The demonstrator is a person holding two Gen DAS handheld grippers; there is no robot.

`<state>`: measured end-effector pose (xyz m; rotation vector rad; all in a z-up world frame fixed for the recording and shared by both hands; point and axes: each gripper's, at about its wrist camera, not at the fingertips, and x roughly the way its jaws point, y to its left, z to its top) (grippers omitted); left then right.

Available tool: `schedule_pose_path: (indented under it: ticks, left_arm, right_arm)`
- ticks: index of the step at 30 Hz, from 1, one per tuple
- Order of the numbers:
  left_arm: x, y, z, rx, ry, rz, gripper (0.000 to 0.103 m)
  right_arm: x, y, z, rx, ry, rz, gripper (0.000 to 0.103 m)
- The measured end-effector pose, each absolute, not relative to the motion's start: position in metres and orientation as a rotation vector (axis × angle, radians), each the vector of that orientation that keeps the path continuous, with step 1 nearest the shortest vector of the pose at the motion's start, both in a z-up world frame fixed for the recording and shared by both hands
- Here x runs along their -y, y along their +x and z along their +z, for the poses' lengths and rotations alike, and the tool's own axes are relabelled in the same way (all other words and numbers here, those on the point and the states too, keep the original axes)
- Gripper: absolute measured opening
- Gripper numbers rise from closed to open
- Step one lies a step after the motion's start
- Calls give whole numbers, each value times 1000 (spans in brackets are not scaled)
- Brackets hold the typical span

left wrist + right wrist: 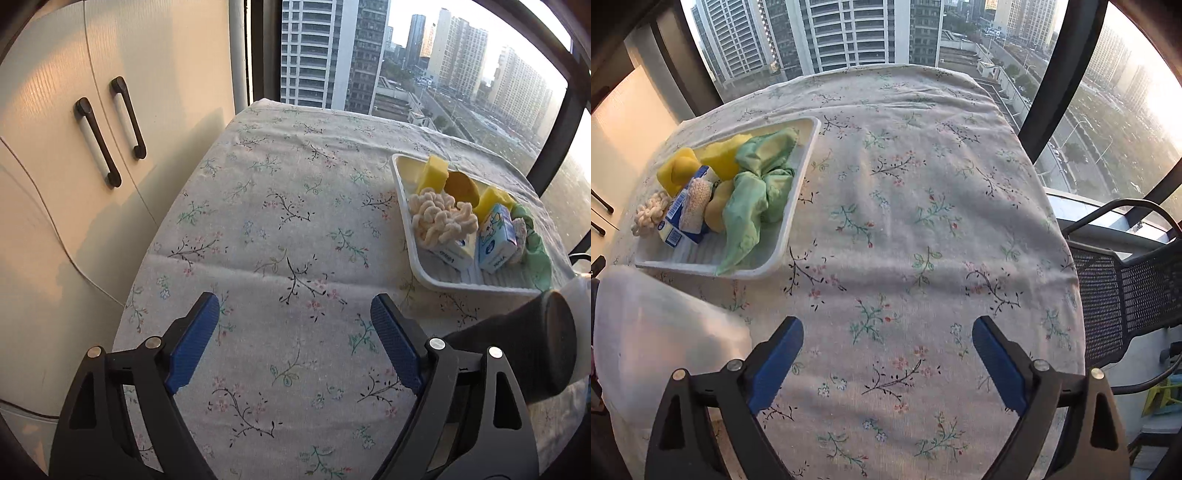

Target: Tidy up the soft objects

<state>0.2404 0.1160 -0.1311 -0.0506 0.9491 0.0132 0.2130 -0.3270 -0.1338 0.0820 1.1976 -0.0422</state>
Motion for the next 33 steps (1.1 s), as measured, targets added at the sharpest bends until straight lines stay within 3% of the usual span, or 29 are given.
schedule_pose_path:
  ticks: [9, 15, 18, 33]
  left_arm:
    - [-92, 136, -149, -967, 23, -31, 88]
    - [-65, 76, -115, -919, 7, -86, 98]
    - [-50, 54, -91, -878, 46, -66, 102]
    - [-7, 1, 4, -692, 167, -22, 102]
  right_arm:
    - [292, 116, -145, -1210, 240, 78, 103]
    - [255, 64, -135, -1180, 209, 52, 103]
    - [239, 43, -117, -1139, 180, 10, 103]
    - [172, -1, -6, -941, 12, -45, 103]
